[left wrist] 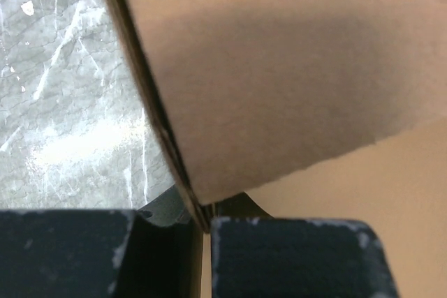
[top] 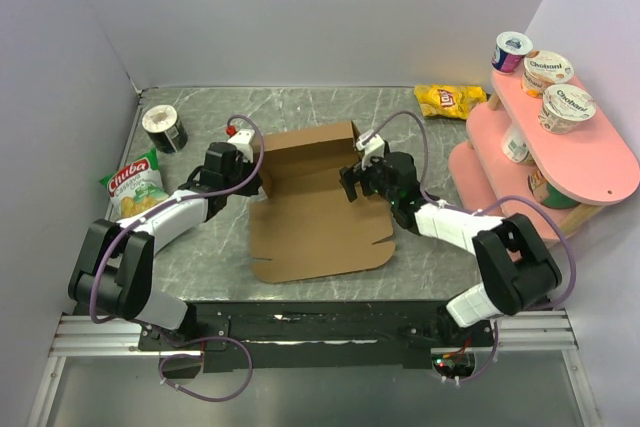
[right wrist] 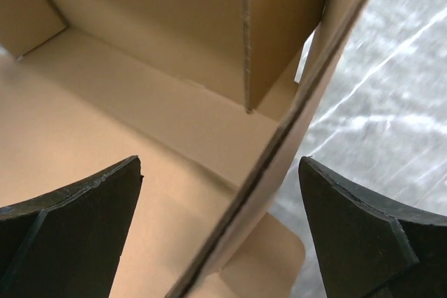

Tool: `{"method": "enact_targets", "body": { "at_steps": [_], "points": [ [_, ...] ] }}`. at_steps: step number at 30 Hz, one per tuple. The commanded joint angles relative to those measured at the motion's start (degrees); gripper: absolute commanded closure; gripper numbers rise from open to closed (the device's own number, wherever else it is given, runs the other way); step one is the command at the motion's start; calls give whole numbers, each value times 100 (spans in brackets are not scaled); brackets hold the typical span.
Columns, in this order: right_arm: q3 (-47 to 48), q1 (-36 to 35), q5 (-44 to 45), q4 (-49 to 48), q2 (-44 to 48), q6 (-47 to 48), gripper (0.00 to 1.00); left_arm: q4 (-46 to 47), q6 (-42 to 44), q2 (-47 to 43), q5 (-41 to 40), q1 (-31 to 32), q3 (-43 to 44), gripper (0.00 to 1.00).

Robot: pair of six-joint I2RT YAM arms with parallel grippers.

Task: Fold the paper box

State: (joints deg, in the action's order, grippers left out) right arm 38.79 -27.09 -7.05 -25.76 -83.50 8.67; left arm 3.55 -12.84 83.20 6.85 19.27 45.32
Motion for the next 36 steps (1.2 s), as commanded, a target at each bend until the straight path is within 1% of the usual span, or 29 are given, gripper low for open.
{"method": "enact_targets", "body": {
  "at_steps": [1,4,7,8,9,11,12,14,15,17,18,20,21,23,25,26,28,30,32,33,35,36],
  "points": [
    [559,99,108,-711,-332,565,1,155,89,-58,317,51,82,99],
    [876,125,-33,-369,-447,628,4,76,10,-58,177,51,143,99],
    [947,64,246,-177,-395,426,7,49,-147,-84,132,51,214,99],
    [1008,11,605,-88,-377,347,8,58,-236,-102,184,68,223,99],
    [1017,-111,695,-52,-368,190,8,84,-332,-119,167,60,223,99],
    [930,-287,1125,-183,-377,83,6,137,-675,-172,150,86,214,99],
    [912,-401,1597,-236,-394,-13,5,146,-772,-190,124,112,214,99],
    [973,-726,2143,-228,-508,-136,4,128,-904,-242,-25,287,205,99],
    [1034,-823,2677,-167,-561,-320,4,85,-913,-269,-287,366,214,99],
    [1235,-1087,3181,43,-728,-523,4,-100,-957,-260,-491,603,275,99],
    [1272,-1157,3366,53,-772,-680,7,-170,-957,-260,-666,674,302,99],
    [1307,-1350,3832,62,-825,-787,12,-310,-992,-278,-668,832,337,99],
    [1333,-1377,3999,280,-834,-1040,21,-320,-1036,-304,-824,842,311,99],
    [1377,-1395,4290,562,-834,-1435,29,-277,-1159,-453,-940,842,153,99],
    [1186,-1395,4335,599,-773,-1534,30,-189,-1220,-628,-966,842,-57,99],
    [1106,-1404,4335,564,-747,-1622,32,-32,-1229,-699,-932,842,-128,97],
    [965,-1395,4291,528,-711,-1666,34,189,-1212,-857,-730,851,-357,84],
    [903,-1387,4273,537,-702,-1745,37,539,-1238,-945,-563,842,-567,65],
    [806,-1386,4264,502,-702,-1798,39,743,-1247,-1034,-492,842,-673,59],
    [789,-1378,4273,493,-711,-1807,39,857,-1256,-1051,-527,842,-743,50],
    [727,-1378,4247,467,-729,-1842,40,963,-1221,-1095,-597,833,-814,45],
    [710,-1378,4238,475,-737,-1868,40,1033,-1203,-1113,-632,833,-901,39]
  ]
}}
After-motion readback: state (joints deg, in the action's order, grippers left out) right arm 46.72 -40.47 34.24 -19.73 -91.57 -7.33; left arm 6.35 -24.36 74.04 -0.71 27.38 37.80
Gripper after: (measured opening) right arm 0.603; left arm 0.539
